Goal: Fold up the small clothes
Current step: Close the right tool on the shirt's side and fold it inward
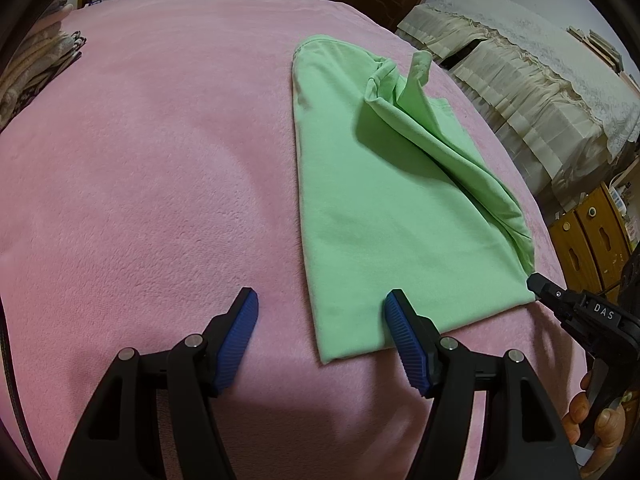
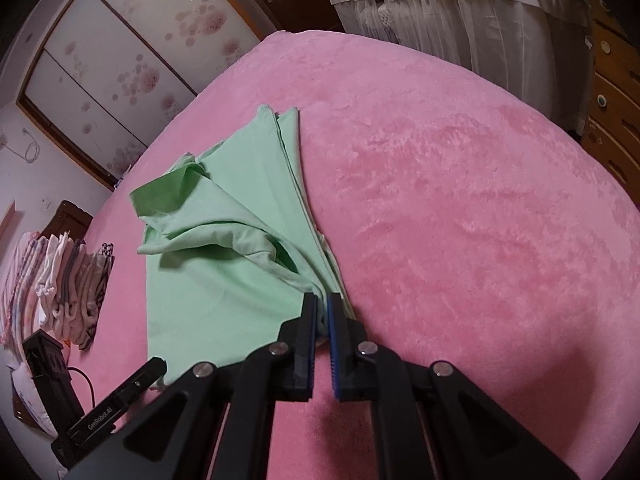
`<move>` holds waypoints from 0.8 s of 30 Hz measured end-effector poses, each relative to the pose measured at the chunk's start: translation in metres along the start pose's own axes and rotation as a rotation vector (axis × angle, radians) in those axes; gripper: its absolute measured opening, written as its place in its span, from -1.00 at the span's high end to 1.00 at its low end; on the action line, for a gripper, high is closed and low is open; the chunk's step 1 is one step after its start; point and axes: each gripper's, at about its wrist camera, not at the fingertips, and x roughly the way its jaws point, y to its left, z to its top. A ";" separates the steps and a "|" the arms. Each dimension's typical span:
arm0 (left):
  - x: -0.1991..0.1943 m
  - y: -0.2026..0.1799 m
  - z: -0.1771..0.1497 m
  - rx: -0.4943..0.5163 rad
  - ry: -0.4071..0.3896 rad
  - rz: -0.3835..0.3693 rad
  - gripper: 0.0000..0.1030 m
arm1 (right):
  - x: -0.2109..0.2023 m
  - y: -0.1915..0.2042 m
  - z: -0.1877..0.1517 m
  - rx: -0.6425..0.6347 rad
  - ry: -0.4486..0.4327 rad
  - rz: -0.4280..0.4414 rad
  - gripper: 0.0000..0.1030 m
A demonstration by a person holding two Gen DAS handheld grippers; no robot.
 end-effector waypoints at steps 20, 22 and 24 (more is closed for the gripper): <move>-0.034 -0.003 0.039 0.013 -0.043 0.022 -0.34 | -0.043 0.088 0.019 -0.468 -0.144 -0.087 0.04; -0.035 -0.001 0.047 0.003 -0.053 0.022 -0.34 | -0.034 0.108 0.020 -0.549 -0.148 -0.069 -0.02; -0.033 0.003 0.056 -0.011 -0.058 0.019 -0.35 | -0.019 0.132 0.021 -0.638 -0.135 -0.043 -0.02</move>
